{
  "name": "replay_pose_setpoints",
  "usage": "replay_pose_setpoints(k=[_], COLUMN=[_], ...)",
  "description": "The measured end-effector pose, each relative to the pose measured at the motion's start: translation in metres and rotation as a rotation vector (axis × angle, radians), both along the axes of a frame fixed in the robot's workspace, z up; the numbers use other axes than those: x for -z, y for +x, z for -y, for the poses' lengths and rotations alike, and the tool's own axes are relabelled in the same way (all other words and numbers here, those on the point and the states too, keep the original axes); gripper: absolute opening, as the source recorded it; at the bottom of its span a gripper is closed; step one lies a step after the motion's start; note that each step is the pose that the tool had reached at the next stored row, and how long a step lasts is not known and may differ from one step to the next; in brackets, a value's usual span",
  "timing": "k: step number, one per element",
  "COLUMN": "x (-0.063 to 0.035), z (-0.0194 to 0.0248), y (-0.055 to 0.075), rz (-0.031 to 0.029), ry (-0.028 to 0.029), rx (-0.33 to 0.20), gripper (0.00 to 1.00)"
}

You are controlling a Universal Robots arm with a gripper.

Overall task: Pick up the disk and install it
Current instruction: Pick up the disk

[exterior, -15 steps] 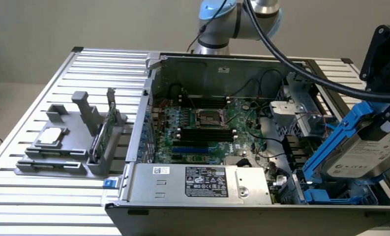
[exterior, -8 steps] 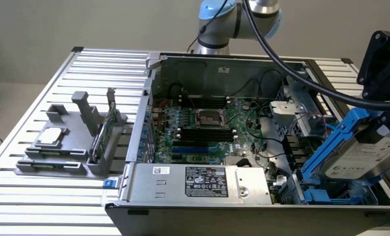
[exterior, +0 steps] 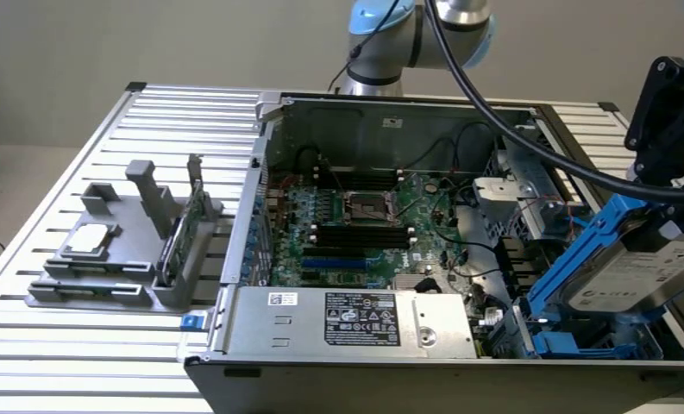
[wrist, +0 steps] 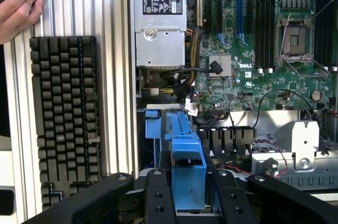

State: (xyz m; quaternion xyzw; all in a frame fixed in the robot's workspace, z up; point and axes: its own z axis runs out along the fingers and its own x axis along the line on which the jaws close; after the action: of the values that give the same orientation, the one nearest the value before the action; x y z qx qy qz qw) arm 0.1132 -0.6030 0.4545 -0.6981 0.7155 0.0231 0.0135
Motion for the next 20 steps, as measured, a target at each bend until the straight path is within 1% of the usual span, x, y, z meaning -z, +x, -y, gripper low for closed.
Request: replay_pose_setpoints(k=[3,5,20], x=[0.0022,0.0032,0.0096], z=[0.0011,0.0023,0.011], y=[0.0,0.0,0.0], rz=[0.0,-0.0001,-0.0008], ry=[0.0076,0.011,0.0299], rx=[-0.004,-0.008,-0.044], gripper=[0.33,0.33,0.33])
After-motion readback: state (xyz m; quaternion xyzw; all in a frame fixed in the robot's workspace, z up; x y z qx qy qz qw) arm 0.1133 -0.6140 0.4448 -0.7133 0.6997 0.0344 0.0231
